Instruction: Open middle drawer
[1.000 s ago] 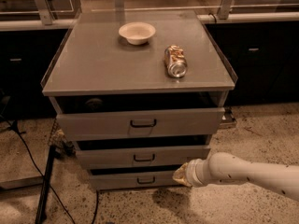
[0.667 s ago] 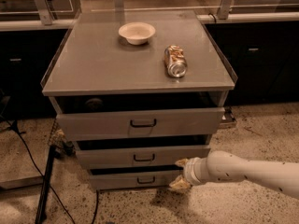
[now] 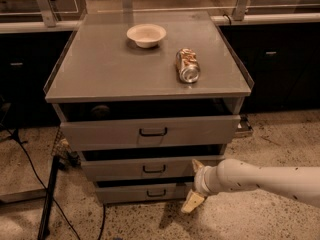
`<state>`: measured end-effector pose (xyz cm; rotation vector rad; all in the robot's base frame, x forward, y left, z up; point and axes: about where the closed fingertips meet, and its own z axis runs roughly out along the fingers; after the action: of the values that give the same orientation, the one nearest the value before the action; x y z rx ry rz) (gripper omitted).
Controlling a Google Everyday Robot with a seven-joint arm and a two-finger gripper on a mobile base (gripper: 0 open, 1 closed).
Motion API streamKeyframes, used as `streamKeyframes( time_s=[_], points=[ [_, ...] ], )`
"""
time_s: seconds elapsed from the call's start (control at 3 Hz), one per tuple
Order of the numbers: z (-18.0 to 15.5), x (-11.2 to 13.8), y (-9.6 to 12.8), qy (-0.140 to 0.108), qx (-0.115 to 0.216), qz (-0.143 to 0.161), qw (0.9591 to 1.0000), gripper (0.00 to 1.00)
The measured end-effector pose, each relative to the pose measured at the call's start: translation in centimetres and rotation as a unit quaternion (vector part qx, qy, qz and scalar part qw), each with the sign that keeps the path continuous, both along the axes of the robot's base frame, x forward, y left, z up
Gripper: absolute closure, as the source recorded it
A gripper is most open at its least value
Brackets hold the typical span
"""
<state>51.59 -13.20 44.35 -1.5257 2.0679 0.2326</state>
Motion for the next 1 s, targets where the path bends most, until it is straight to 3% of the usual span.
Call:
streamKeyframes(
  time_s=[1.0],
  points=[
    [-0.6, 3.3, 0.5, -0.020, -0.008, 0.017, 0.9996, 0.00]
  ],
)
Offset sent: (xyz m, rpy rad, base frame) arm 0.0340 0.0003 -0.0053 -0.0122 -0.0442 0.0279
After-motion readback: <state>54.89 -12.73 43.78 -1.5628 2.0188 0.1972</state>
